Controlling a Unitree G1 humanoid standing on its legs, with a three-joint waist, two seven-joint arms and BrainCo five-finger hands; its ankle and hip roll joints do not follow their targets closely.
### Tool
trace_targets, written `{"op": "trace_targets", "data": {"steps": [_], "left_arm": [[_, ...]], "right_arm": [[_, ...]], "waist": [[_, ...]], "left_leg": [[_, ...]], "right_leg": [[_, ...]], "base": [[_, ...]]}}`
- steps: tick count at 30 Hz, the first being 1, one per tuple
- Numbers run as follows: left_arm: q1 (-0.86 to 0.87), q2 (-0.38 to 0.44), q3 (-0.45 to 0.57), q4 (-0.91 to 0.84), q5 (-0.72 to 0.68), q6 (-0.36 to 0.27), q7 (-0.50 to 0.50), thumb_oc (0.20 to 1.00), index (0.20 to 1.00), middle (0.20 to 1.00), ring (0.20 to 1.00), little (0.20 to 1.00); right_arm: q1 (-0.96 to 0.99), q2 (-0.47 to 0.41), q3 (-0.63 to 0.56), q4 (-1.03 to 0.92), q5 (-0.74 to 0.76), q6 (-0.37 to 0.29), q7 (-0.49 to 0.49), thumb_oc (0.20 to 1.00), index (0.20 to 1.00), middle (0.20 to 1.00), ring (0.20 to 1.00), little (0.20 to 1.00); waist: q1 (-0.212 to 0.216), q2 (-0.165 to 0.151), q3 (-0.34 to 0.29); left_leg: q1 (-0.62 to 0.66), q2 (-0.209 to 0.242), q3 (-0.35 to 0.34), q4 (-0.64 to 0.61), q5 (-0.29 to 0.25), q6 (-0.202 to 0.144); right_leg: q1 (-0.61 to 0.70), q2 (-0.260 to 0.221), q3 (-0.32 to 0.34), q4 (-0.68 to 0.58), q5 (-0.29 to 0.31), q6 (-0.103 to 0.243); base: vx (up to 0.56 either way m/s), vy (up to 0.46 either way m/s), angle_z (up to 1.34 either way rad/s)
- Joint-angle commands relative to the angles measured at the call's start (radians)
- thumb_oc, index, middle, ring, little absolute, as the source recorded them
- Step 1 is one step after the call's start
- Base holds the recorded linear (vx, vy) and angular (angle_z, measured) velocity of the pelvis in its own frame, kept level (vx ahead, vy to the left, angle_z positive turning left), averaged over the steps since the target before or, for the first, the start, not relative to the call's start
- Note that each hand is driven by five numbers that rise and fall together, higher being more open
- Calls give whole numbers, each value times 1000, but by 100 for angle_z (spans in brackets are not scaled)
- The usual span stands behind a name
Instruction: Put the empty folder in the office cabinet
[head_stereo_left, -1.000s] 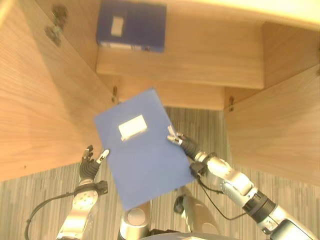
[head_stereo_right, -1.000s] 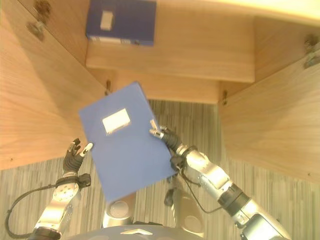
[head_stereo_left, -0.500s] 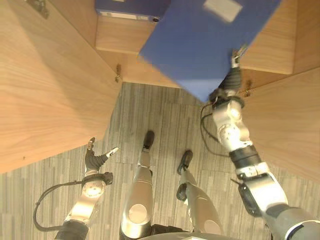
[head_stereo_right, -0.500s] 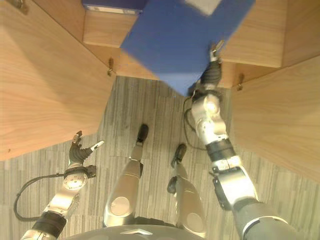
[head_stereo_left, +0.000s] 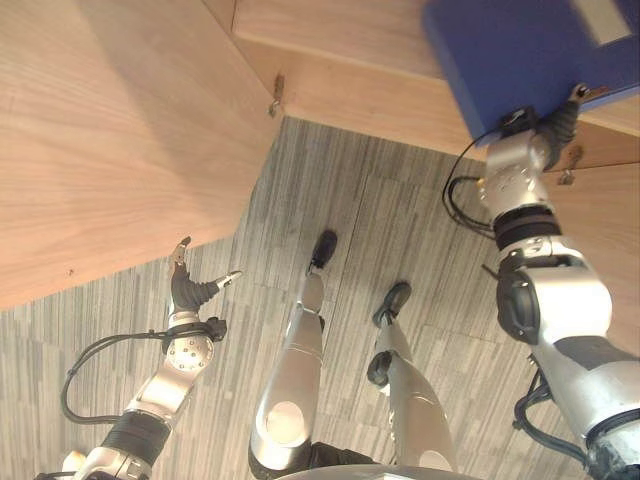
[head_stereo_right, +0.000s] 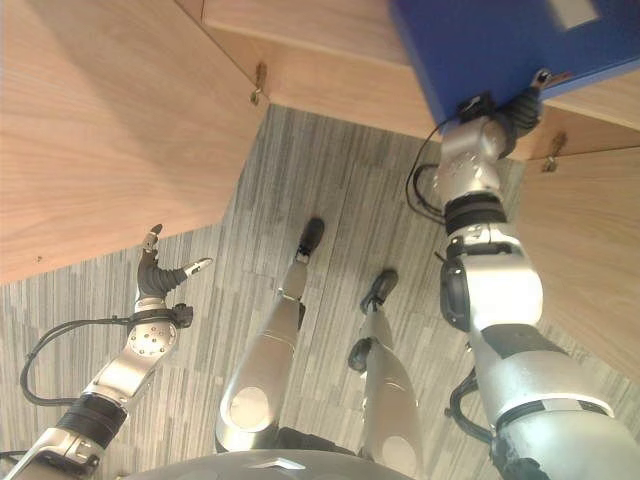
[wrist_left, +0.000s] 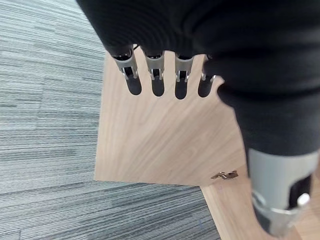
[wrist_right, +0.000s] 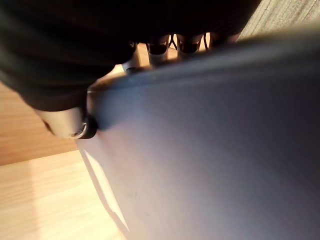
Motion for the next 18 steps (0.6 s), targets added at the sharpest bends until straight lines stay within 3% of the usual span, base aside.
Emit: {"op": "trace_targets", "data": {"steps": [1,9,18], "left_arm": [[19,63,11,-29,57,-28,47,1000,1000,1000,1000,1000],[1,75,1,-2,69,-24,58,1000,1000,1000,1000,1000],[-16,86,-9,5,93,-14,84,1000,1000,1000,1000,1000]], "right_arm": [[-4,-96,64,-61,43,-60,-27,200,200,200,200,200],[-55,-147,57,-3,85,-82,-69,200,200,200,200,200],[-81,-228,52,41,-24,-51,-232,200,200,200,200,200]], "waist": [[-6,-40,-21],[14,-72,-19],[26,-91,-17]], "left_leg": [[-9,-44,21,-12,-111,-8],[-19,-62,2,-14,-119,-3],[-26,-86,-11,-12,-129,10]], "right_leg": [[71,-95,38,-5,-100,97],[77,-101,28,-5,-116,104],[86,-114,18,-5,-122,115]], "base": [[37,-45,16],[44,-12,7],[32,24,8]]}}
